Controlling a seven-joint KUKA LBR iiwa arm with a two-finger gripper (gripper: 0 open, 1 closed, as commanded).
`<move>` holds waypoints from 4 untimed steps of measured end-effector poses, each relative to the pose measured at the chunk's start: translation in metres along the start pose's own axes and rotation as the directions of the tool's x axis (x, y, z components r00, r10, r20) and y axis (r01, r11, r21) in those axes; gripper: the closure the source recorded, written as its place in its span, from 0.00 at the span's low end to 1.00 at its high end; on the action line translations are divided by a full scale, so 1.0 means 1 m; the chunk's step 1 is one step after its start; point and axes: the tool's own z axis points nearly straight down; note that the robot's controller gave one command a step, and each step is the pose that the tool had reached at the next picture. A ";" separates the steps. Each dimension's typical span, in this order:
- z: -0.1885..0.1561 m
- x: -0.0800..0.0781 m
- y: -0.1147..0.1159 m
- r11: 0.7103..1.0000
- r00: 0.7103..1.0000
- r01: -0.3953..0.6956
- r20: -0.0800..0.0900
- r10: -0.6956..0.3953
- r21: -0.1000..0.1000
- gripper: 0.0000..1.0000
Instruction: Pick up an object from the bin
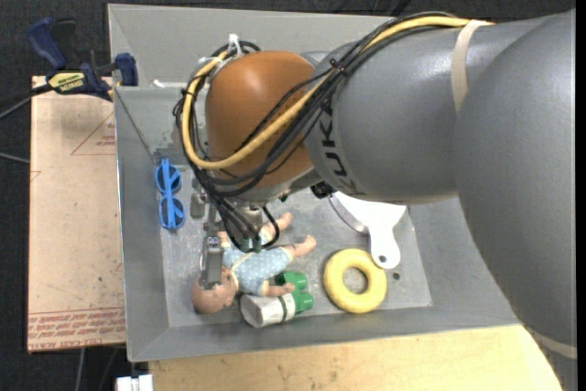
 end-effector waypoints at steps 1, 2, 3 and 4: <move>-0.005 -0.002 -0.001 1.000 1.000 -0.005 0.007 0.005 -0.002 0.00; 0.021 -0.001 -0.028 0.976 0.976 0.216 0.009 -0.216 -0.003 0.00; 0.045 -0.004 -0.065 0.895 0.895 0.446 0.007 -0.446 0.002 0.00; 0.063 -0.012 -0.075 0.861 0.861 0.509 0.011 -0.509 0.000 0.00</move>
Offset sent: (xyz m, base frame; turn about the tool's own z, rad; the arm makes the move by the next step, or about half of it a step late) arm -0.0002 -0.0707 -0.0565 -0.4567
